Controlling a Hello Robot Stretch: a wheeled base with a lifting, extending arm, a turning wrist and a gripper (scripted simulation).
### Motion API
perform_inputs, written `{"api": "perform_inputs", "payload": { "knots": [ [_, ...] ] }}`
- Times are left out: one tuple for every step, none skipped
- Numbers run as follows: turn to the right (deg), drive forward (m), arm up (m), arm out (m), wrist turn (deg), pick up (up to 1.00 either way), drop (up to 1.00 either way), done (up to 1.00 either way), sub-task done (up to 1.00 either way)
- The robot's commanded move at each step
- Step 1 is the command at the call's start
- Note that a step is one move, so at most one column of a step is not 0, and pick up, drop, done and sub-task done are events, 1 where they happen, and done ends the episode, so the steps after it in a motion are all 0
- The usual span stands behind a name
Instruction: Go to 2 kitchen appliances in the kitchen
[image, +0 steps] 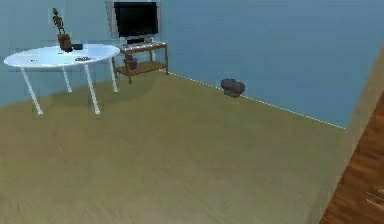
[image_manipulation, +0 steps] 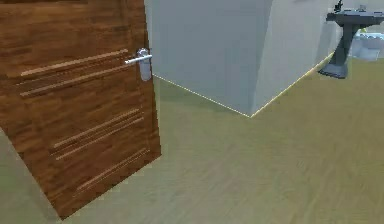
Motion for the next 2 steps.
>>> {"api": "perform_inputs", "payload": {
  "knots": [
    [42.0,0.00,0.00,0.00,0.0,0.00,0.00,0.00,0.00],
    [0.0,0.05,0.00,0.00,0.0,0.00,0.00,0.00,0.00]
  ]
}}
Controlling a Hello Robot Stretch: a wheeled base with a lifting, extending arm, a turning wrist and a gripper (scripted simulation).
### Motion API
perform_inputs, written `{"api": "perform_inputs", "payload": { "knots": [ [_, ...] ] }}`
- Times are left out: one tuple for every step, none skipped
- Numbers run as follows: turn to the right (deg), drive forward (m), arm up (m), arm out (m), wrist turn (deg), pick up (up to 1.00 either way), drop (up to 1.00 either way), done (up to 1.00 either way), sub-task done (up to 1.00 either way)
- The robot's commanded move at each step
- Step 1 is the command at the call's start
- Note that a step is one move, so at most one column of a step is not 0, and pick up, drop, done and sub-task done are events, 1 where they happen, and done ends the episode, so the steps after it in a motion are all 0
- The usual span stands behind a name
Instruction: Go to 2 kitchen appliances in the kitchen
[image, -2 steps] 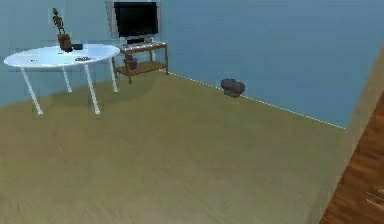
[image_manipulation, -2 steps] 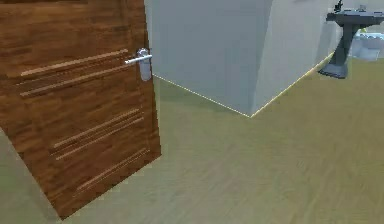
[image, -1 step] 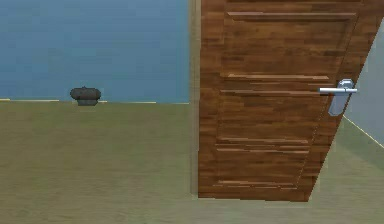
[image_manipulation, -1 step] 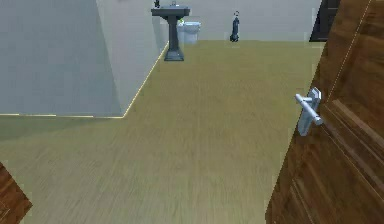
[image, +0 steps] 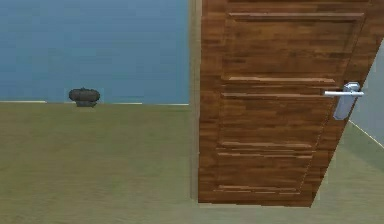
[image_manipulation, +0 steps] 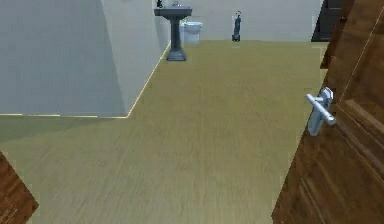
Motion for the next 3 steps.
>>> {"api": "perform_inputs", "payload": {
  "knots": [
    [-45.0,0.00,0.00,0.00,0.0,0.00,0.00,0.00,0.00],
    [-36.0,0.00,0.00,0.00,0.0,0.00,0.00,0.00,0.00],
    [0.0,0.30,0.00,0.00,0.0,0.00,0.00,0.00,0.00]
  ]
}}
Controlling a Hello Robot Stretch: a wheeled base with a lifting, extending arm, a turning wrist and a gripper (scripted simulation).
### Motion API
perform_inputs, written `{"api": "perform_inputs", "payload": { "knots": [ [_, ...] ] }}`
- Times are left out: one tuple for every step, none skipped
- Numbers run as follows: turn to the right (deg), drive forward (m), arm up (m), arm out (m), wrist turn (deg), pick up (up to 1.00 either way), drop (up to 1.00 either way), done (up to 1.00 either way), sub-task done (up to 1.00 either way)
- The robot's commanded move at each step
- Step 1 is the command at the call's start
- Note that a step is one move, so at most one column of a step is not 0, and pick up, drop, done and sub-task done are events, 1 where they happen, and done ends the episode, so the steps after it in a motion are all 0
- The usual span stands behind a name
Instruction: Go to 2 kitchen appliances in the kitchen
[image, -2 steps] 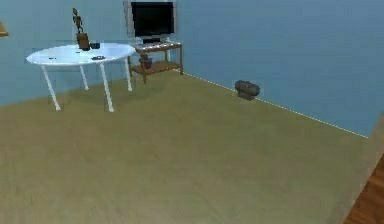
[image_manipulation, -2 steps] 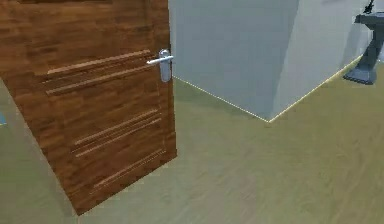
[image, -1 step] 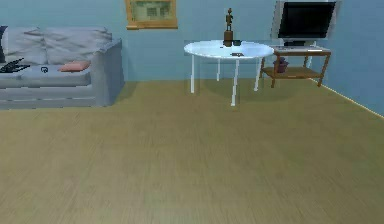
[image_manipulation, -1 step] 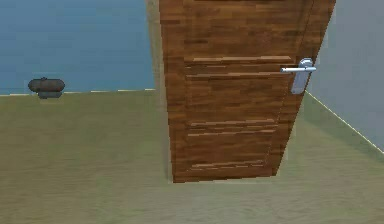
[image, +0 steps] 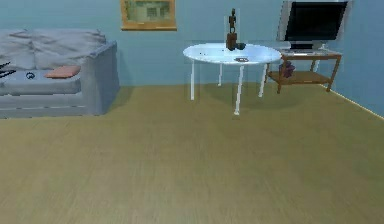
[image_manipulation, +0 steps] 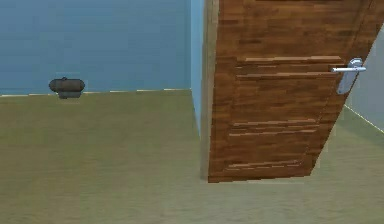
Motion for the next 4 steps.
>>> {"api": "perform_inputs", "payload": {
  "knots": [
    [-45.0,0.00,0.00,0.00,0.0,0.00,0.00,0.00,0.00],
    [-3.0,0.00,0.00,0.00,0.0,0.00,0.00,0.00,0.00],
    [0.0,0.45,0.00,0.00,0.0,0.00,0.00,0.00,0.00],
    [-39.0,0.00,0.00,0.00,0.0,0.00,0.00,0.00,0.00]
  ]
}}
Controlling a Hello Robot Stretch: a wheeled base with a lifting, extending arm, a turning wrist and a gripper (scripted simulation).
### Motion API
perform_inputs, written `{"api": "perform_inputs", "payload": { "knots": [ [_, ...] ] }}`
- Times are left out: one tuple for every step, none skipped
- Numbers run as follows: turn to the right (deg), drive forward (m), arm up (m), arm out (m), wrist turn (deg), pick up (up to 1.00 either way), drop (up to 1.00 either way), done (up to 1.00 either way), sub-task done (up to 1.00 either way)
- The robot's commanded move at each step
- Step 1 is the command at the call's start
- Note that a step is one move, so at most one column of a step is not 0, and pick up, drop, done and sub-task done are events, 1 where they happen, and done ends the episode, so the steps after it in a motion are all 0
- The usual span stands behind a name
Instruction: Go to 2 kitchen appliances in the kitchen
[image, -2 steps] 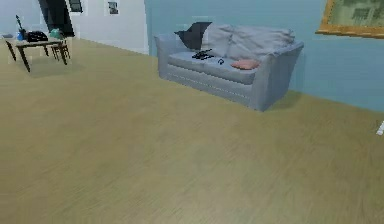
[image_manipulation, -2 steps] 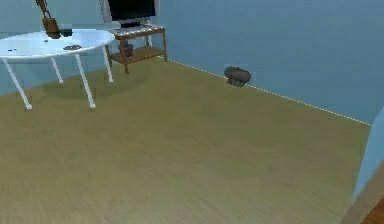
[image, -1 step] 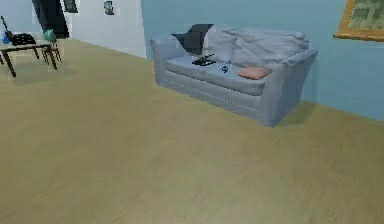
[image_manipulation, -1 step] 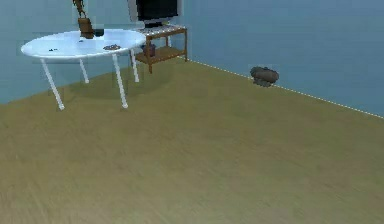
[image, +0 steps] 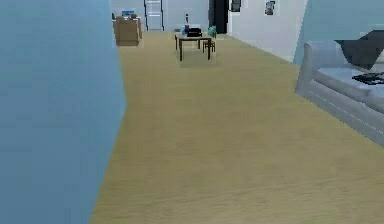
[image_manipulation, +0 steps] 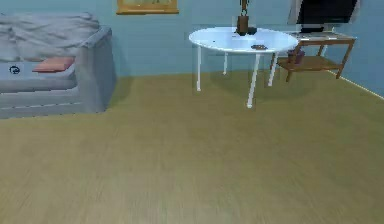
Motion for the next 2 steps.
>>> {"api": "perform_inputs", "payload": {
  "knots": [
    [0.0,1.00,0.00,0.00,0.0,0.00,0.00,0.00,0.00],
    [-3.0,0.00,0.00,0.00,0.0,0.00,0.00,0.00,0.00]
  ]
}}
